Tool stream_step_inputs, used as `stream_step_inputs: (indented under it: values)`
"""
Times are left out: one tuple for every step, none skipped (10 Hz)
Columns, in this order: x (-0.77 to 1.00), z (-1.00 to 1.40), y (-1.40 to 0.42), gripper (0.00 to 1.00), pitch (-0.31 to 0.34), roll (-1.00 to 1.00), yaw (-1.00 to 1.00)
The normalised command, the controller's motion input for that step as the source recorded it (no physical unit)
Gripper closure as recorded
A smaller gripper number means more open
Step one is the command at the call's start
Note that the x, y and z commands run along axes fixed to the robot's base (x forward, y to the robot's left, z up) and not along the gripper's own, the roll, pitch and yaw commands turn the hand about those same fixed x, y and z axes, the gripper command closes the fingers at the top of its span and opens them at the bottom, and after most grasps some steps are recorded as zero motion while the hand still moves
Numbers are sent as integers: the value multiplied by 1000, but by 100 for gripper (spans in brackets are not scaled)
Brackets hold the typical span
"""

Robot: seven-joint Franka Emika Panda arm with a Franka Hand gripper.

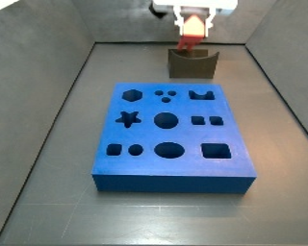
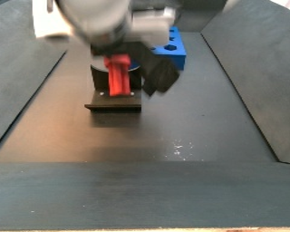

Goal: Pick up the 3 prong object. Move up. Place the 3 prong object on the fixture. Regrasp the 3 prong object. Move to above the board. Insert the 3 prong object.
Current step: Place the 3 prong object on the fixture.

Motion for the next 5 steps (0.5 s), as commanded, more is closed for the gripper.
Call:
stream_step_inputs:
  values:
    - [203, -1000, 139, 100, -46, -196, -230]
    - [180, -848, 123, 100, -77, -167, -190]
    - [126, -684, 162, 100, -109, -113, -137]
    - [101, -650, 186, 100, -119, -106, -99]
    - [98, -646, 188, 100, -119, -105, -83]
